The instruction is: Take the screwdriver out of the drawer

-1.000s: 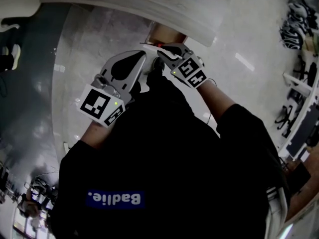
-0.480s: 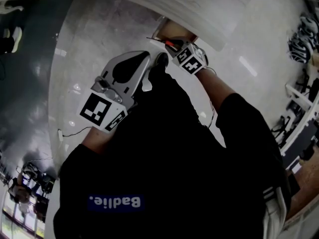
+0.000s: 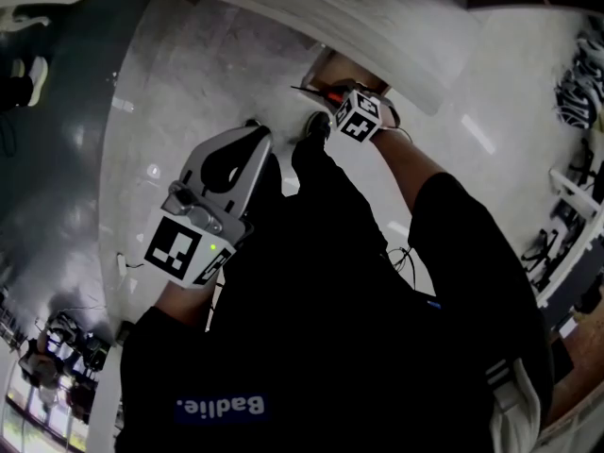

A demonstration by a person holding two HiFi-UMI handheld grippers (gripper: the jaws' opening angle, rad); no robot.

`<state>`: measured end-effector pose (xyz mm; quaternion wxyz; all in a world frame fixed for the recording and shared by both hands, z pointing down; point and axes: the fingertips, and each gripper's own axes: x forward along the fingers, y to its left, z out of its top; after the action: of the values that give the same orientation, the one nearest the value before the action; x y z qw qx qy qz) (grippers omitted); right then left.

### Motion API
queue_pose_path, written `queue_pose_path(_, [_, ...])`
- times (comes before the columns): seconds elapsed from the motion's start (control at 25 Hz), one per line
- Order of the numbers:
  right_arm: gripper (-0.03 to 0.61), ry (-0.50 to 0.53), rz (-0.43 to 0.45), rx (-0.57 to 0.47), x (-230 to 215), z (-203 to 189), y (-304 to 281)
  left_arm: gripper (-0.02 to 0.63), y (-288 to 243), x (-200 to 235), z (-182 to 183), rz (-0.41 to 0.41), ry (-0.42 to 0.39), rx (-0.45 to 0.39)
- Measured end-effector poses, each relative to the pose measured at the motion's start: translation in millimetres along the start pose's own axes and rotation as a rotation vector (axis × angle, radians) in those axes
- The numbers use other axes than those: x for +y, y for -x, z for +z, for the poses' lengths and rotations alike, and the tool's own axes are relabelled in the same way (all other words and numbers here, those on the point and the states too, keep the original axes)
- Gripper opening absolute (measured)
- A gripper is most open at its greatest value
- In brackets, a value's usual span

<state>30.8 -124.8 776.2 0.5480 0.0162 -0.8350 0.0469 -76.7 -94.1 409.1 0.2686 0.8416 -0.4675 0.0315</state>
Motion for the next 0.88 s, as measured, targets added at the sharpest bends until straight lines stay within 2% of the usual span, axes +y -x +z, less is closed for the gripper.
queue_pose_path(0.16, [0.120,0.054,0.029,0.054,0,-10,-21,0.002,6,7,-4,0.008,-0.009,0.013])
queue_pose_path(0.44, [0.135,0.145,0.070,0.095,1,-7,-40,0.002,16,18,-21,0.025,0.033,0.034])
queue_pose_path(0.68, [0.135,0.133,0.088,0.112,-5,-16,-55,0.002,18,25,-28,0.031,0.035,0.039])
queue_pose_path(0.88, [0.135,0.113,0.140,0.086,-3,-20,-63,0.002,21,27,-41,0.026,0.067,0.069])
